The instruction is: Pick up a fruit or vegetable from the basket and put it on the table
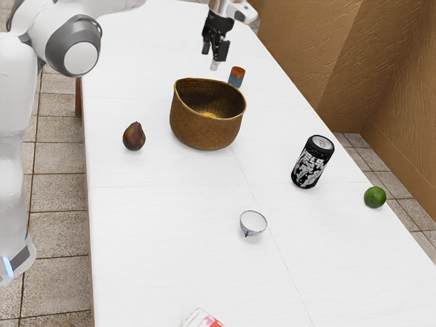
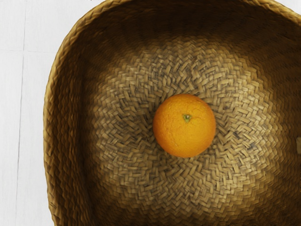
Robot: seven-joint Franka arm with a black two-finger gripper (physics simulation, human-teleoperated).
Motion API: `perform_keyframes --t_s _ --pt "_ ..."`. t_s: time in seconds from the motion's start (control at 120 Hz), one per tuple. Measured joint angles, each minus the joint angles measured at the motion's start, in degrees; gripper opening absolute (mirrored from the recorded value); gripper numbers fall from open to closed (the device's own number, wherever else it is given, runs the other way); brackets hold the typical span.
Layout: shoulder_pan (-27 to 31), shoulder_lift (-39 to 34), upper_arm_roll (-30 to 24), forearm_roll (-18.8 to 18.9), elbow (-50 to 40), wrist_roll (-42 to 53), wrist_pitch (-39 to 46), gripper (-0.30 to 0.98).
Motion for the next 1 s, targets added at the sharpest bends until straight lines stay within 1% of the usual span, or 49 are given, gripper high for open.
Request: perform_keyframes --t_s 0.233,0.417,0.517,0.55,0.617,0.708,0.825,1.0 --pt "0.3 -0.1 0.0 -0.3 0.5 8.1 -0.9 0.69" --pt "0.5 -4.1 0.1 -0.6 3.6 12.1 -2.3 0.69" --pt "1.0 -6.0 -0.9 -2.7 4.9 13.2 -3.2 0.69" --pt "1.2 -5.2 -1.7 -3.2 5.0 13.2 -3.4 0.69" --pt "0.4 -1.4 -2.5 -3.3 5.1 12.6 -2.9 0.69" --pt "0.1 4.0 -2.8 -3.5 5.1 11.4 -1.9 0.68" --pt "0.5 9.0 -2.9 -4.1 5.0 10.2 -1.1 0.68" --pt "0.7 11.1 -2.9 -4.4 4.7 9.5 0.4 0.68"
